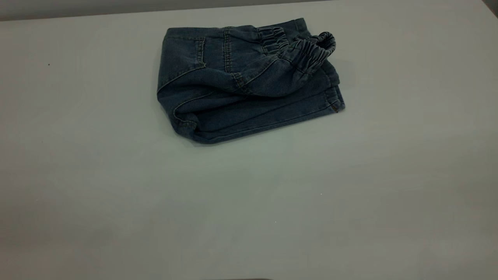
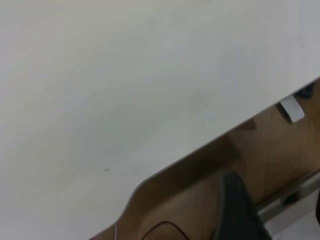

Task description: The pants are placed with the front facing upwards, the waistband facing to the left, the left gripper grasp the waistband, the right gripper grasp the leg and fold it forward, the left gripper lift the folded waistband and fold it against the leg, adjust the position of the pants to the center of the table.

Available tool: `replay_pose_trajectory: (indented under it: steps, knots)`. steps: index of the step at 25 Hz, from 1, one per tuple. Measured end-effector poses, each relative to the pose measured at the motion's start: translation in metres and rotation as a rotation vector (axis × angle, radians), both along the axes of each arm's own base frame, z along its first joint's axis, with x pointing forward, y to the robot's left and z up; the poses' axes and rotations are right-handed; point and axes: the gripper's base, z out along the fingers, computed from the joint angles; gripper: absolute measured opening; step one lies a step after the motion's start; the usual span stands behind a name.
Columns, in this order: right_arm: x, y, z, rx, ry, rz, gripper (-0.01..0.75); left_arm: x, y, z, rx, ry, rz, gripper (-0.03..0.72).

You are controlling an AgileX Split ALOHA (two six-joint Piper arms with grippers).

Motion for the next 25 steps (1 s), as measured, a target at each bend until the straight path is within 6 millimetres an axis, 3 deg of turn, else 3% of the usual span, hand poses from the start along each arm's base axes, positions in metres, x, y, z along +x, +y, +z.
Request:
replay_pose_trajectory:
  steps: [12,25]
  knots:
    - [-0.005,0.001,0.000,0.005,-0.061,-0.194,0.442,-0.024,0.011,0.001,-0.053,-0.172,0.458,0.339]
    - [-0.005,0.001,0.000,0.008,-0.061,-0.221,0.442,-0.029,0.011,0.001,-0.059,-0.207,0.495,0.339]
